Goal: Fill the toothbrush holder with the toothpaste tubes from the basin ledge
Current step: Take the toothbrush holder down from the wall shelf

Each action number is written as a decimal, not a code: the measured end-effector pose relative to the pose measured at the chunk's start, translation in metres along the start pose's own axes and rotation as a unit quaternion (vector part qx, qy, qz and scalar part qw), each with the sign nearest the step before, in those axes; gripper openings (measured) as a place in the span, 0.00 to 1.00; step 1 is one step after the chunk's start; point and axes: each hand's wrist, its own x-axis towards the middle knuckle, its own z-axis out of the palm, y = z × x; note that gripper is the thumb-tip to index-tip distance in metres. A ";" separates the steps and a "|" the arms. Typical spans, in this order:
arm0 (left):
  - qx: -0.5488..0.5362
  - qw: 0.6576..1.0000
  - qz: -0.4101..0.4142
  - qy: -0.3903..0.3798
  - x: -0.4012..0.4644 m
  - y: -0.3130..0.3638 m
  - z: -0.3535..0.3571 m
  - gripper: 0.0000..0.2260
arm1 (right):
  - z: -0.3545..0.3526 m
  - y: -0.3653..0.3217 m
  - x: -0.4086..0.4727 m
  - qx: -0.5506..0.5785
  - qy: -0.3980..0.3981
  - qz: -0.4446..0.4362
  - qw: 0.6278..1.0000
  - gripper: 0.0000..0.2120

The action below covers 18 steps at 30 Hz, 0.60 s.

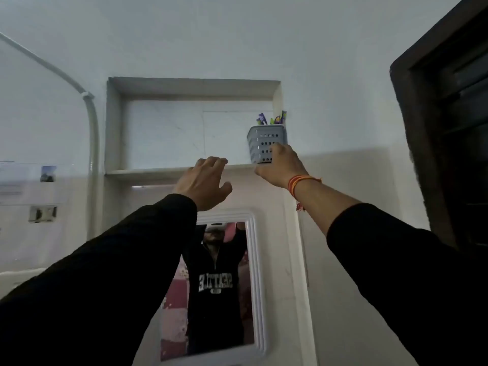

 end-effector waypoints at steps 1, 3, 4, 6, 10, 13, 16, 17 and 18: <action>0.007 1.000 0.003 -0.011 0.013 0.002 0.011 0.29 | 0.004 0.010 0.014 0.003 0.003 0.000 1.000 0.35; 0.021 0.999 -0.006 -0.029 0.037 0.002 0.033 0.30 | 0.013 0.027 0.045 -0.008 0.006 0.012 1.000 0.38; 0.027 0.998 -0.016 -0.049 0.047 0.001 0.043 0.30 | 0.017 0.033 0.059 -0.010 0.002 0.024 1.000 0.40; 0.040 0.997 -0.029 -0.058 0.068 -0.003 0.065 0.31 | 0.028 0.042 0.089 -0.003 0.009 0.032 0.999 0.44; 0.071 0.995 -0.039 -0.066 0.095 -0.018 0.103 0.35 | 0.054 0.057 0.140 0.007 0.019 0.054 0.998 0.48; 0.077 0.995 -0.033 -0.057 0.104 -0.025 0.128 0.38 | 0.068 0.065 0.164 0.008 0.054 0.071 0.996 0.47; 0.087 0.995 -0.029 -0.044 0.104 -0.032 0.144 0.42 | 0.078 0.061 0.174 0.057 0.055 0.092 0.993 0.51; 0.089 0.995 -0.027 -0.043 0.103 -0.033 0.148 0.43 | 0.081 0.059 0.177 0.066 0.064 0.100 0.991 0.54; 0.089 0.995 -0.026 -0.047 0.103 -0.034 0.150 0.44 | 0.083 0.058 0.178 0.074 0.075 0.106 0.989 0.57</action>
